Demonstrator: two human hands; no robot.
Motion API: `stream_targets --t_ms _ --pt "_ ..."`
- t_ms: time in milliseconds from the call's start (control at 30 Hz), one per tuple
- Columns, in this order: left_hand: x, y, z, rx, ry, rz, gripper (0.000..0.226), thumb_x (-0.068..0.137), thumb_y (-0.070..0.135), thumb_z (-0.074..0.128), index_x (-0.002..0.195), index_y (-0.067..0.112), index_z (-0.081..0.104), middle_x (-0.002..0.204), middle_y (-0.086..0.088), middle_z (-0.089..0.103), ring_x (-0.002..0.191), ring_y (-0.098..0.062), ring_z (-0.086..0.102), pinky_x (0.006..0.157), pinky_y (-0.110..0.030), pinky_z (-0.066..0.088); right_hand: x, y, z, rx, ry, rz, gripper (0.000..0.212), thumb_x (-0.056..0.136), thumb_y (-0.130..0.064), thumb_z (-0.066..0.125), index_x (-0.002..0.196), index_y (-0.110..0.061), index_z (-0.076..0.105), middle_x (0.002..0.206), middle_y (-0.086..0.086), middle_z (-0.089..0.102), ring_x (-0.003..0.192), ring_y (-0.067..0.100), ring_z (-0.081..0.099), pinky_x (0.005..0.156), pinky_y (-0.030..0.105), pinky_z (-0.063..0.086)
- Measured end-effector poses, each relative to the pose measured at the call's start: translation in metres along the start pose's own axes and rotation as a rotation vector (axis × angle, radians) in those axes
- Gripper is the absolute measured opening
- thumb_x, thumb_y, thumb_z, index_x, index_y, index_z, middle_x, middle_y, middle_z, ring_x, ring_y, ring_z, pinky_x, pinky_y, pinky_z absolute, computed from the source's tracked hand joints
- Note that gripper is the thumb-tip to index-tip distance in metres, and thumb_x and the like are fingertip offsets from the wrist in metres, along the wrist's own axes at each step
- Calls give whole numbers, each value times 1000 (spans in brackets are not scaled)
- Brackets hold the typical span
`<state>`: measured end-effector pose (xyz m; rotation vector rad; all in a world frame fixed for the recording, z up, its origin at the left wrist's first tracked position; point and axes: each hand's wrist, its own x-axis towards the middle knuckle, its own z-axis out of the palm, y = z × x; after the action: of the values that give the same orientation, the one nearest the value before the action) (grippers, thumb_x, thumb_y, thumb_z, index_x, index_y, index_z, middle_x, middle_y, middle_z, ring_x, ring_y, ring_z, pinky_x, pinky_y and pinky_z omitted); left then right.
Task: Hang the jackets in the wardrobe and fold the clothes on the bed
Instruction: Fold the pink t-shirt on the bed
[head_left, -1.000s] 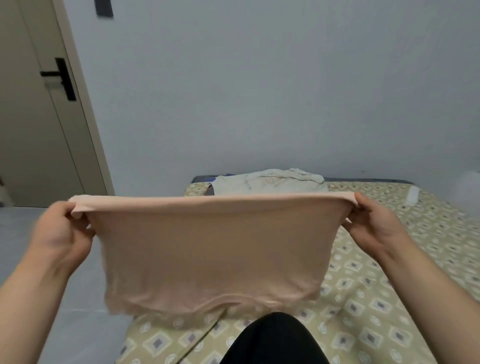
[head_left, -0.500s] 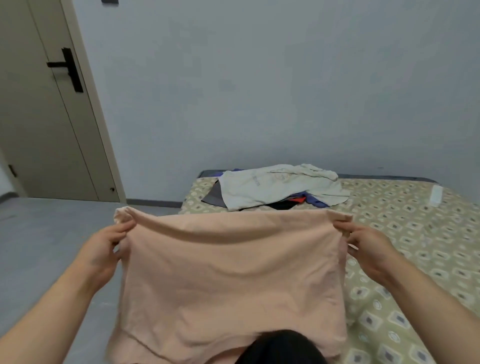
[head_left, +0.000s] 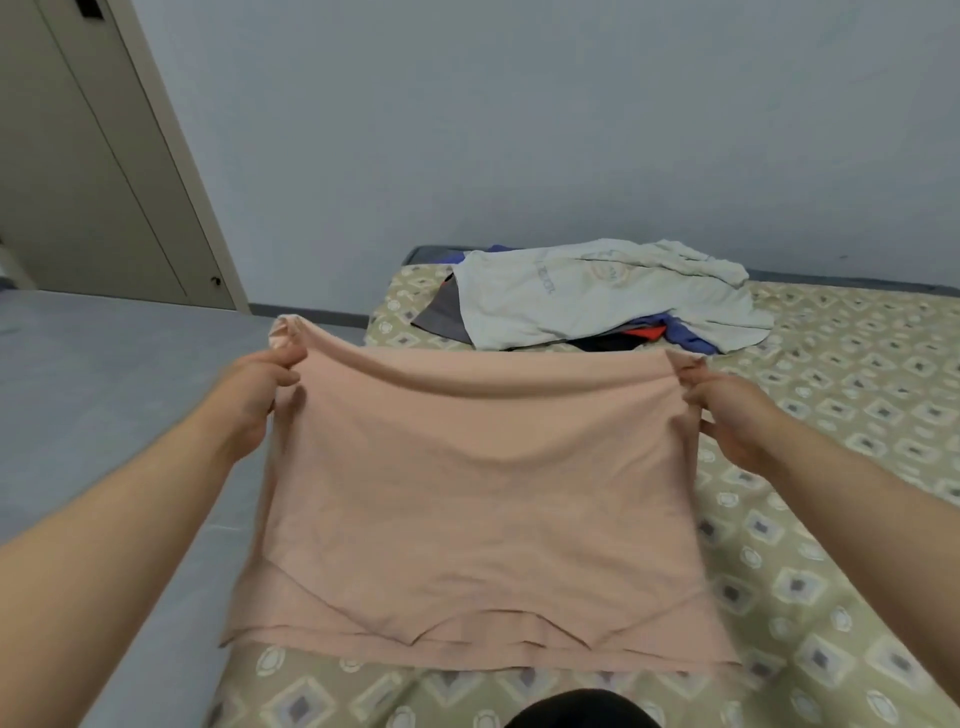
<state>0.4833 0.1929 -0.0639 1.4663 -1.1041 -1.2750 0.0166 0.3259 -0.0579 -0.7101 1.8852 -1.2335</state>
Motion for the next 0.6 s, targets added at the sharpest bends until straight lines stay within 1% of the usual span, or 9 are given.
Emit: stream_targets --t_ms 67,133,200,233,300,333,400,467,600 --pt "13 -7 6 58 -34 -14 52 90 -12 44 133 11 60 132 3 58 121 -16 48 99 -24 37 11 0 11 -98 -76 -43 63 87 7 39 141 -24 52 132 -2 57 122 20 49 111 42 34" --pt "13 -26 7 157 -94 -1 50 90 -9 49 129 19 60 119 8 58 113 -13 51 89 -13 39 15 14 22 -190 -166 -47 70 89 3 43 148 -34 39 153 -5 38 138 21 36 114 44 28" --pt "2 -58 3 283 -120 -5 56 90 -4 58 136 27 51 117 12 51 103 -6 53 85 -15 40 9 39 28 -233 -179 29 71 92 -1 51 153 -34 32 158 -6 30 142 22 33 111 40 28" --pt "-7 -77 0 338 -119 -17 51 90 -3 60 133 21 54 115 10 52 97 -2 55 82 -15 41 4 55 28 -247 -172 53 70 93 -2 54 153 -30 33 157 -3 32 139 23 38 107 34 32" --pt "-30 -114 -9 449 -96 22 28 89 -6 61 102 19 62 97 7 58 77 12 59 68 -6 42 -16 90 25 -259 -110 80 59 91 1 54 146 -18 43 146 -3 45 117 25 57 94 25 48" --pt "-44 -134 -14 511 -92 44 28 90 -5 60 97 23 61 93 8 60 76 13 59 67 -6 41 -30 108 21 -293 -38 72 50 89 2 53 136 -15 51 133 -4 56 99 24 62 83 26 54" --pt "-72 -170 -30 559 -93 55 25 96 8 56 118 21 60 109 6 63 95 -3 60 82 -21 42 -59 142 12 -444 125 -15 28 84 -3 53 106 -18 63 103 0 68 80 19 62 70 37 54" --pt "-93 -198 -45 590 -30 45 27 101 21 50 128 19 55 117 3 61 104 -17 56 88 -33 41 -88 167 1 -508 223 -49 17 87 -13 57 99 -23 62 93 -3 66 78 11 57 63 33 44" --pt "-106 -206 -55 707 152 -32 17 94 28 61 95 11 64 91 -8 67 78 -23 57 69 -37 40 -121 184 -17 -457 165 68 6 89 -20 63 94 -21 66 87 -4 68 78 14 61 62 30 43"
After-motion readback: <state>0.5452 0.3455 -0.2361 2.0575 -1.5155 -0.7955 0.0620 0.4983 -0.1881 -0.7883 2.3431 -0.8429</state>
